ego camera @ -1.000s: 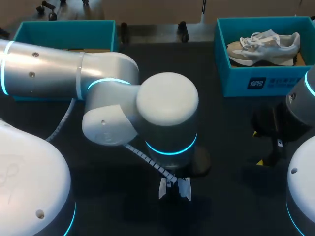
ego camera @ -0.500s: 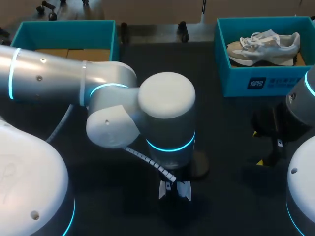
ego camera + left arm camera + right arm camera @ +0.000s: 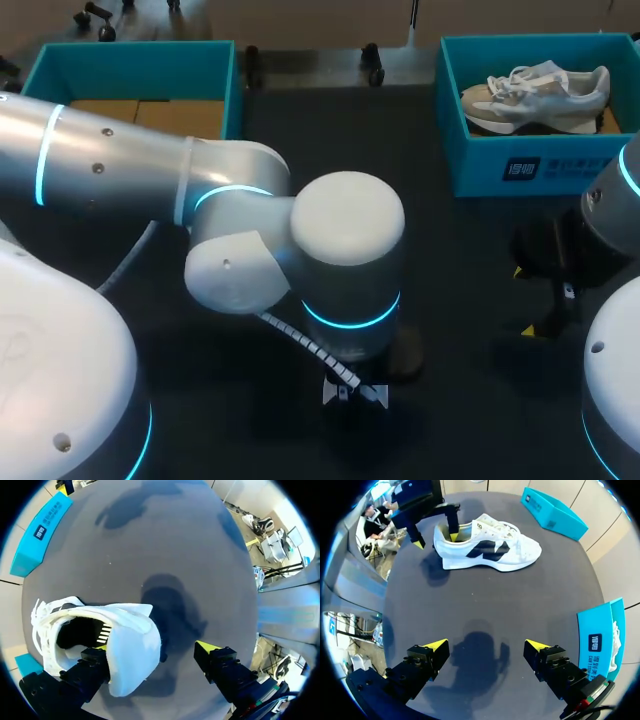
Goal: Take the shoe out of the shoebox, open the shoe tongue, remove and reinsert the insole, then place the shoe into the shoebox
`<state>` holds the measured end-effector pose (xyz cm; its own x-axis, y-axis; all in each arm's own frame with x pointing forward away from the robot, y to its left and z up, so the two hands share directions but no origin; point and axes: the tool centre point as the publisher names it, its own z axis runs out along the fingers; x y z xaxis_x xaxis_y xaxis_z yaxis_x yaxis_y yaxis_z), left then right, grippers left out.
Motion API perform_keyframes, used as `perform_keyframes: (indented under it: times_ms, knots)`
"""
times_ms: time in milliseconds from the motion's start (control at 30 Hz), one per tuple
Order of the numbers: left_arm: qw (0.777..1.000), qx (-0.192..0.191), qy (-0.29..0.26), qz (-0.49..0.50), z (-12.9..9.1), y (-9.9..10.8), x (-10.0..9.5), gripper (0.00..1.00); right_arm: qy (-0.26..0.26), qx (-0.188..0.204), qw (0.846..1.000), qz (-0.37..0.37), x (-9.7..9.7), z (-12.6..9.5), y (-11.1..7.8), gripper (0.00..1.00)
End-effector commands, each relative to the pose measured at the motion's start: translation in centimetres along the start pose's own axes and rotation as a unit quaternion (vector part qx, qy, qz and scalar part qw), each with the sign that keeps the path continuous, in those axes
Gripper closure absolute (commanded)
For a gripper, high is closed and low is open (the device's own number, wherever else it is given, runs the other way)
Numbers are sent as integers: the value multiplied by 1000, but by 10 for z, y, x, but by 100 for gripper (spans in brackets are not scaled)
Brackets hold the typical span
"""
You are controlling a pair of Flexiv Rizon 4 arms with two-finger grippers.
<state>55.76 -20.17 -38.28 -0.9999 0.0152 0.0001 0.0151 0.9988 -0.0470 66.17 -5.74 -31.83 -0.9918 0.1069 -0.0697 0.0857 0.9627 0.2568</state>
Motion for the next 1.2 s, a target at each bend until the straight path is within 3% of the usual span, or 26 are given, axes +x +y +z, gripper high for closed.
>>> perform_keyframes:
  times_ms: [33,200,267,333,400,433,467,833,1200]
  knots:
    - [1000,-8,-3,-1,9,-8,1,11,-1,0,1000,0,1,0,0,0]
    - [1000,-11,1,-5,14,-10,-3,16,-1,0,1000,0,1,0,0,0]
    - [1000,-11,2,-6,16,-11,-4,26,-1,0,1000,0,1,0,0,0]
    - [1000,-11,2,-7,17,-10,-4,51,-1,0,1000,0,1,0,0,0]
    - [1000,-14,3,-11,19,-10,-4,55,-1,0,1000,0,1,0,0,0]
    - [1000,-15,4,-12,19,-10,-4,65,-1,0,1000,0,1,0,0,0]
    - [1000,-15,5,-14,20,-9,-5,100,-1,0,1000,0,1,0,0,0]
    - [1000,-4,1,-26,13,2,-9,100,-1,0,1000,0,1,0,0,0]
    - [999,3,-24,-22,-41,27,-30,100,-1,0,1000,0,1,0,0,0]
